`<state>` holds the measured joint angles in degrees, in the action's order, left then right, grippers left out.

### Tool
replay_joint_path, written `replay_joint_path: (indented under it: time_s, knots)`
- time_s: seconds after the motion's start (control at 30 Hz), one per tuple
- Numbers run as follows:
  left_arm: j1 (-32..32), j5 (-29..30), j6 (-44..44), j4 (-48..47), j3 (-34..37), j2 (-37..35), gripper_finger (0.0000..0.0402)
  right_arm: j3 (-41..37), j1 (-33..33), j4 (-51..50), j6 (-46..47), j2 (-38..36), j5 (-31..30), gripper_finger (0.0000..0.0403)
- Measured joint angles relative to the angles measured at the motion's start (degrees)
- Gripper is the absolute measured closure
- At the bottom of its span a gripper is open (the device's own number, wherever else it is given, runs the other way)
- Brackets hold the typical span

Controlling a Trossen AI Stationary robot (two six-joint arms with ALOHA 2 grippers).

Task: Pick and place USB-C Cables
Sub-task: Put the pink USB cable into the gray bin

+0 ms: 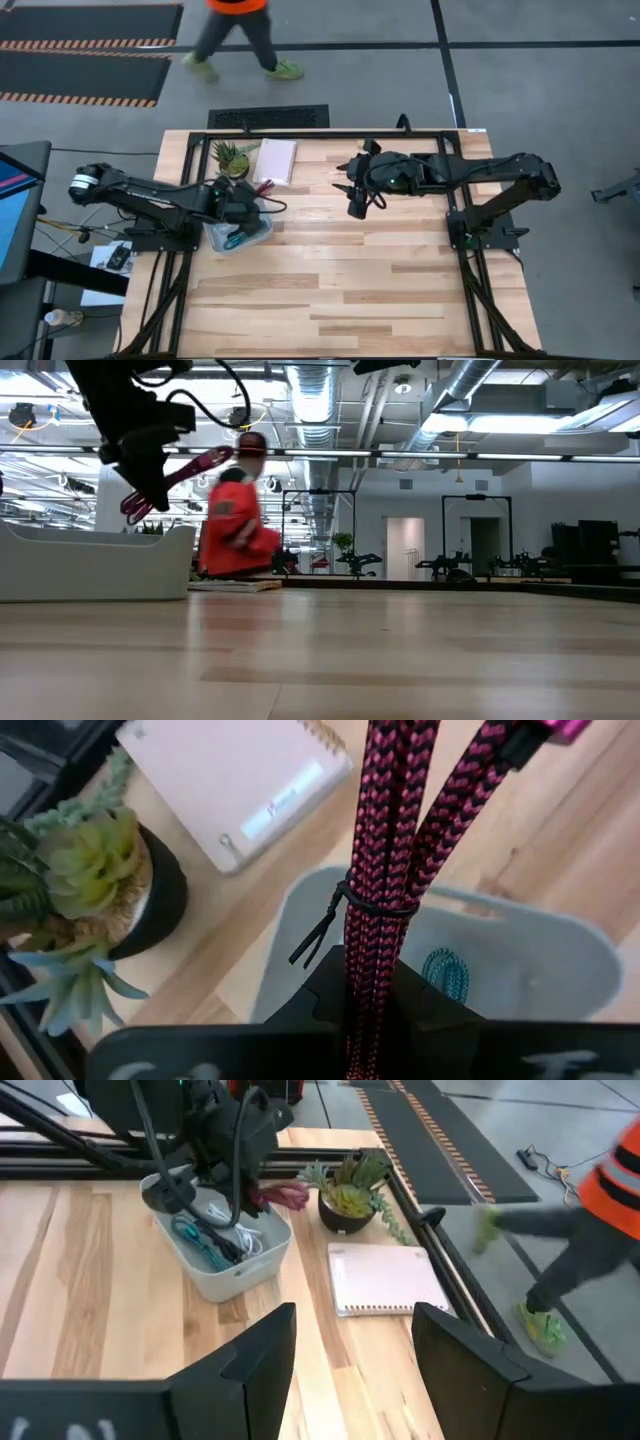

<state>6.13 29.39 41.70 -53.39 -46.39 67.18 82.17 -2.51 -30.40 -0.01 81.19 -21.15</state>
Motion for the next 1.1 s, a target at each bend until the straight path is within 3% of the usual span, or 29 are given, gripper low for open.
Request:
replay_joint_path:
  time_s: [0.27, 0.63, 1.1]
  knots:
    - [0.8, -4.75, 3.46, -4.28, 0.0, 4.26, 0.0401, 0.04, 0.03, -0.84, 0.2, -0.07, 0.0, 0.0181]
    - [7.69, -8.06, 14.29, -9.7, 0.0, 3.94, 0.0401, 0.04, -0.07, -4.02, 2.92, -0.07, 0.04, 0.0185]
    - [9.77, -8.15, 17.13, -10.77, 0.0, 4.08, 0.0401, 0.04, -0.12, -8.0, 6.19, -0.07, 0.15, 0.0195]
